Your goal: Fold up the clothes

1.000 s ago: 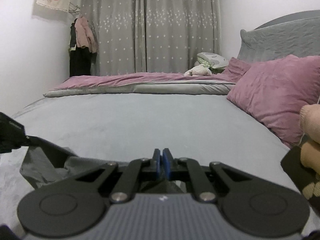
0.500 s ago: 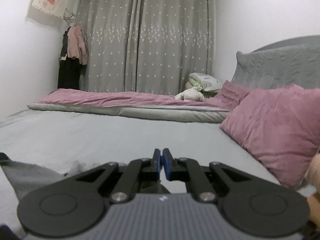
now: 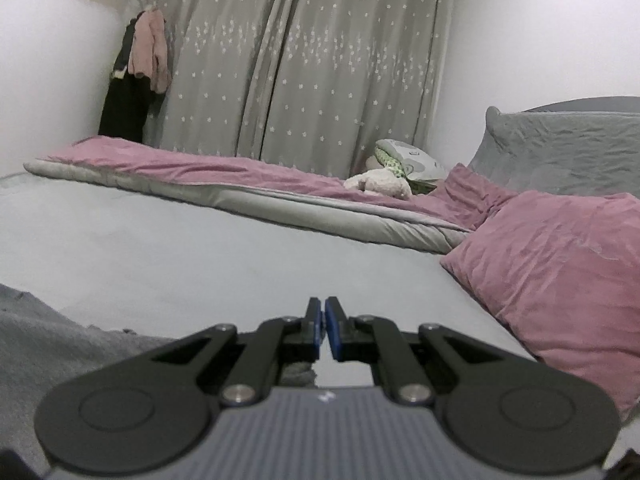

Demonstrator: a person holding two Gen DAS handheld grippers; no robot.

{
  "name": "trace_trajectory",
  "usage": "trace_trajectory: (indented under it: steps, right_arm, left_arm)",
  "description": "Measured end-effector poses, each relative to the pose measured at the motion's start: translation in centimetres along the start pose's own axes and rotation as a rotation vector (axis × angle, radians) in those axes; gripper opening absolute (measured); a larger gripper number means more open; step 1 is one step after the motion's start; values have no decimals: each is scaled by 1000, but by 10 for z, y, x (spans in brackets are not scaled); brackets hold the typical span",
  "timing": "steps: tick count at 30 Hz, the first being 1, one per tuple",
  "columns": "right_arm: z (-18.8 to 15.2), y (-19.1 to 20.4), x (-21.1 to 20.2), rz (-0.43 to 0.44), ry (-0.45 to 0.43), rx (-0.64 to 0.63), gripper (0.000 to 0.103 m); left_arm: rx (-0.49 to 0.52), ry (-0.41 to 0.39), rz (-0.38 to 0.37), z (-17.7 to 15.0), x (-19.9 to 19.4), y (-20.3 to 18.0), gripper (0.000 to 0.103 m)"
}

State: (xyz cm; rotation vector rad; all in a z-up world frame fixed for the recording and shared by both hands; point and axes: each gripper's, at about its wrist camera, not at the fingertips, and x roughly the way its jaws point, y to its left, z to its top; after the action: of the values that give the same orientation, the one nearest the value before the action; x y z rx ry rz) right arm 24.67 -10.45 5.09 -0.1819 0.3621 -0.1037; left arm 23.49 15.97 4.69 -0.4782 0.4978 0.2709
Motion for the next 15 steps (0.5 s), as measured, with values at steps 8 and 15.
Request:
trace_trajectory:
  steps: [8, 15]
  right_arm:
    - [-17, 3, 75, 16, 46, 7, 5]
    - [-40, 9, 126, 54, 149, 20, 6]
  left_arm:
    - [40, 51, 61, -12, 54, -6, 1]
    - [83, 118, 57, -32, 89, -12, 2]
